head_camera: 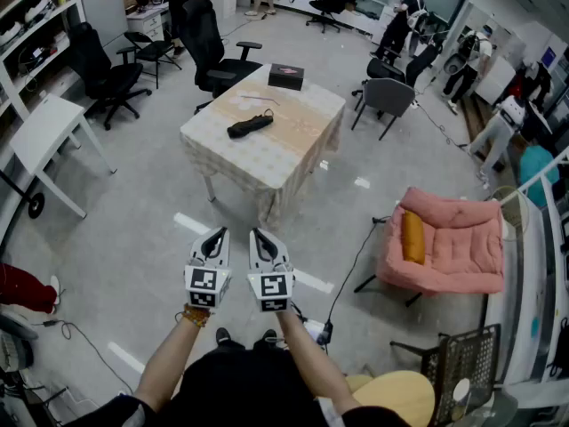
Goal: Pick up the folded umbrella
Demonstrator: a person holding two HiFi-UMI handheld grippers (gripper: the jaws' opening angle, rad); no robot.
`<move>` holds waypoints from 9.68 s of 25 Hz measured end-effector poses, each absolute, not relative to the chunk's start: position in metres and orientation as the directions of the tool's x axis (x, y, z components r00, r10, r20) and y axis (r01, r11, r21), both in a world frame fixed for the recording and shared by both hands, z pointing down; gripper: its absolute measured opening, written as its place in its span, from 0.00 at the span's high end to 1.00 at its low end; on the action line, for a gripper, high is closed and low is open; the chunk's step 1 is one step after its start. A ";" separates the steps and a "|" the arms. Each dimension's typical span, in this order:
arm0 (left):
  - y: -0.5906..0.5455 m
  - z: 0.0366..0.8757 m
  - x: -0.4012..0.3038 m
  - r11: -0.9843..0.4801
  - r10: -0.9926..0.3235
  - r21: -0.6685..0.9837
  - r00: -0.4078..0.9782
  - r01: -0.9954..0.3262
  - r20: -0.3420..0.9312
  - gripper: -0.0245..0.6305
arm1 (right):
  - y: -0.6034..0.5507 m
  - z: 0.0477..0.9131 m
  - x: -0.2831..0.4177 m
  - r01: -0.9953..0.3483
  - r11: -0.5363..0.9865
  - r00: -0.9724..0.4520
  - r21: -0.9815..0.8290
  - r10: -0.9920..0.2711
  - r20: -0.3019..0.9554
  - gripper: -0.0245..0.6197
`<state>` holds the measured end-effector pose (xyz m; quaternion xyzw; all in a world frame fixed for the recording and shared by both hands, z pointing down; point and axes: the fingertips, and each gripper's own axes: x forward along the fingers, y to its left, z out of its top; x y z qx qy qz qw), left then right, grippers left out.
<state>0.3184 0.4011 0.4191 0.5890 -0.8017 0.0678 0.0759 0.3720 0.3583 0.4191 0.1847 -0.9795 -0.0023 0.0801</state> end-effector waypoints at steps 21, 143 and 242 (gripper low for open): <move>0.412 0.446 0.216 0.266 -0.939 0.039 -0.250 -0.963 0.238 0.94 | 0.378 0.430 0.268 -0.343 0.939 -0.923 0.032 -0.343 0.172 0.94; -0.087 0.709 -0.136 -0.388 -0.603 0.130 0.358 -0.912 0.713 0.61 | -0.119 0.554 -0.003 -0.785 0.619 -0.578 -0.025 -0.717 0.389 0.94; -0.106 0.765 -0.138 -0.330 -0.537 0.142 0.309 -0.933 0.785 0.65 | -0.152 0.551 -0.012 -0.774 0.633 -0.579 0.019 -0.720 0.384 0.94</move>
